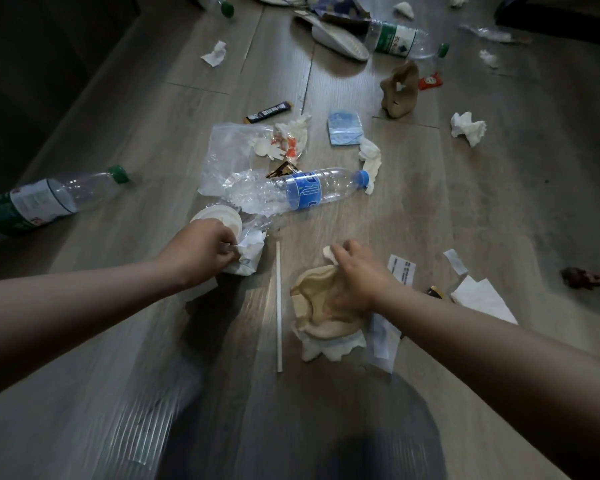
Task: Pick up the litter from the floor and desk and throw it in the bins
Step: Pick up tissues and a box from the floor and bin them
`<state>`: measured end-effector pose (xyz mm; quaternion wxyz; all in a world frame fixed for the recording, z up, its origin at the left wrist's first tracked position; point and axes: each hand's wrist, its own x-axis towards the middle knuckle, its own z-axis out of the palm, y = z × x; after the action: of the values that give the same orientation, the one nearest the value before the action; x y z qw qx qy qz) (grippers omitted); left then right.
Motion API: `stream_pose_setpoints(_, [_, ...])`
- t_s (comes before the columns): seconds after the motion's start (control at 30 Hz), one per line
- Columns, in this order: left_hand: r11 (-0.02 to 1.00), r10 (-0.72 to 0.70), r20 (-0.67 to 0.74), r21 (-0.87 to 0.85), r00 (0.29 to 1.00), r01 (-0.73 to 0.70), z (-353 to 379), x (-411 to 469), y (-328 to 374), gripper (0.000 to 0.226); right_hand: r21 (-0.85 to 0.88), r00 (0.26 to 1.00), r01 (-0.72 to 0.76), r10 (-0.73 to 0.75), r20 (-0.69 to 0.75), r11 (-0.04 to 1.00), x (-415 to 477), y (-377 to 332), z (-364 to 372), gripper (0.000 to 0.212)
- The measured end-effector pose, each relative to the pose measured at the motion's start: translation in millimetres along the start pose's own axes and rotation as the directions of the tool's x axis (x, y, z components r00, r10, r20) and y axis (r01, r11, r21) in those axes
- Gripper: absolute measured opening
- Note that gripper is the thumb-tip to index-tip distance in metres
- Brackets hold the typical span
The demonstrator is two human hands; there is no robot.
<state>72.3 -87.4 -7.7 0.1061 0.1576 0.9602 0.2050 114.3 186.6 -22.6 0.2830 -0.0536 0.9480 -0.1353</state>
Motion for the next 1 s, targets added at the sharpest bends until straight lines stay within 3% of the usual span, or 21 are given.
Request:
stream_pose_setpoints(0.1, [1.0, -0.003, -0.002, -0.01, 1.0, 0.003, 1, -1, 0, 0.012, 0.139, 0.992, 0.004, 0.014, -0.127, 0.99, -5, 5, 8, 0.068])
stream_pose_setpoints(0.17, [1.0, 0.002, 0.005, -0.004, 1.0, -0.002, 0, -1, 1, 0.013, 0.241, 0.988, -0.02, 0.057, -0.144, 0.97, -12, 9, 6, 0.065])
stream_pose_setpoints(0.23, [1.0, 0.007, 0.004, 0.001, 1.0, -0.007, -1, 0, 4, 0.013, 0.277, 0.997, -0.03, 0.05, -0.064, 0.96, -24, 11, 5, 0.084])
stream_pose_setpoints(0.33, [1.0, 0.01, -0.003, 0.015, 1.0, -0.01, -3, 1, 9, 0.014, 0.251, 0.992, -0.053, 0.021, 0.128, 0.966, -48, 4, 11, 0.133])
stream_pose_setpoints(0.47, [1.0, 0.007, 0.001, 0.027, 1.0, -0.007, -7, 1, 11, 0.015, 0.083, 0.997, -0.035, 0.03, 0.066, 0.996, -62, -15, 32, 0.148])
stream_pose_setpoints(0.6, [0.999, -0.007, -0.005, 0.046, 1.0, 0.007, -10, 0, 11, 0.017, 0.042, 0.997, -0.058, 0.06, -0.054, 0.997, -58, -29, 54, 0.141])
stream_pose_setpoints(0.8, [0.999, -0.02, 0.02, 0.035, 1.0, 0.019, -9, -6, 16, 0.016, 0.151, 0.982, -0.018, 0.046, -0.184, 0.988, -48, -21, 61, 0.113])
stream_pose_setpoints(1.0, [1.0, -0.005, 0.04, 0.019, 0.999, 0.004, -9, -10, 21, 0.016, 0.252, 0.988, -0.033, 0.071, -0.14, 0.967, -48, -14, 55, 0.104])
